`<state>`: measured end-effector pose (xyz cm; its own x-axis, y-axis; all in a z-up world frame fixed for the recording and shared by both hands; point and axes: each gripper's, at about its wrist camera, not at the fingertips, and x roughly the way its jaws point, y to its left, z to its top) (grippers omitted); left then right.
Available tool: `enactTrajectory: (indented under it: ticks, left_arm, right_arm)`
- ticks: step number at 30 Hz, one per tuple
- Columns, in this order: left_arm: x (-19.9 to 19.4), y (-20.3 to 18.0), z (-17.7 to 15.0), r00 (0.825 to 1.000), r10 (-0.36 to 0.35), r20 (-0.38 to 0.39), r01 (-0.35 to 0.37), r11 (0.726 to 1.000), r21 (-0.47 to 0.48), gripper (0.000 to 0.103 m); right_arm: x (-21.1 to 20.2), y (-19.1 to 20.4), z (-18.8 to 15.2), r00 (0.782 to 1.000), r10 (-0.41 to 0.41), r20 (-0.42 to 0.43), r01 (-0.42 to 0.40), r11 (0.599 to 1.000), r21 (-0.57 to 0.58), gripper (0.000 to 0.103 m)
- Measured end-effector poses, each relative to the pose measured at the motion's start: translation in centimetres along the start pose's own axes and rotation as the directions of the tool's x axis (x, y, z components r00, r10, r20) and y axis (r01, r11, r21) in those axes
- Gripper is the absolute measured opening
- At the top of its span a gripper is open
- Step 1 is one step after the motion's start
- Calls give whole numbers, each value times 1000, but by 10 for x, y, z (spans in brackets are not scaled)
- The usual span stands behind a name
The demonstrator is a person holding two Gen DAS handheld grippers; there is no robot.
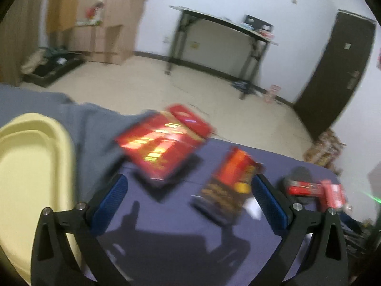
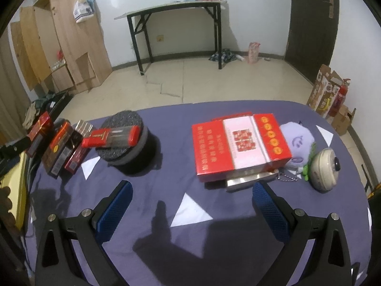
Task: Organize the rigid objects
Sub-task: 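Grasp the beige round container with black heart knob using the right tool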
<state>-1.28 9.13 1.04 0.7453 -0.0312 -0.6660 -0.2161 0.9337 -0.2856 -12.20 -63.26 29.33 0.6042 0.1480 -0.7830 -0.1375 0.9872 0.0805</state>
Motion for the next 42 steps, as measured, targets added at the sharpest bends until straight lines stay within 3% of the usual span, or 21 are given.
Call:
enactTrajectory:
  ticks: [2, 6, 10, 13, 16, 18, 20, 23, 26, 29, 32, 38, 42]
  left_arm:
    - [0, -23, -4, 999, -34, 11, 33, 996, 86, 103]
    - [12, -55, -17, 1000, -12, -13, 15, 967, 255, 103]
    - [20, -62, -20, 999, 12, -33, -1, 950, 313, 103]
    - [22, -59, -22, 999, 15, -33, -4, 953, 304, 103]
    - [30, -58, -25, 998, 1, -56, 13, 969, 247, 103]
    - [34, -62, -27, 998, -16, -61, 30, 968, 250, 103]
    - [36, -69, -31, 999, -2, -48, 15, 958, 286, 103]
    - [36, -78, -33, 999, -2, -35, 13, 952, 305, 103]
    - [33, -81, -33, 999, -26, -33, 35, 949, 313, 103]
    - [32, -71, -25, 998, -49, -34, 56, 964, 261, 103]
    - [32, -61, -20, 996, -80, -42, 87, 974, 208, 103]
    - [28, -59, -18, 997, -75, -36, 81, 974, 212, 94]
    - [21, -56, -13, 995, -93, -47, 102, 970, 221, 94]
  right_arm:
    - [-3, 0, 1, 1000, -2, 11, 2, 1000, -3, 103]
    - [-11, -8, 4, 1000, -27, 15, 27, 999, -32, 103]
    - [-43, -58, 13, 994, -78, 81, 72, 995, 70, 103]
    - [-56, -97, 12, 990, -115, 81, 101, 983, 152, 103]
    - [-51, -128, 5, 986, -165, 37, 154, 965, 213, 103]
    - [-38, -142, -1, 988, -157, -8, 154, 955, 253, 103]
    - [-24, -145, -2, 988, -146, -46, 153, 957, 245, 103]
    - [-11, -149, -3, 977, -195, -86, 210, 950, 230, 103]
    - [-3, -145, -1, 979, -192, -75, 203, 959, 199, 103]
    - [4, -140, 5, 977, -206, -63, 213, 965, 154, 102]
    - [15, -131, 6, 977, -201, -70, 209, 970, 126, 97]
    - [22, -148, 4, 982, -175, -65, 183, 975, 128, 89]
    - [18, -152, 3, 987, -152, -58, 158, 980, 123, 75]
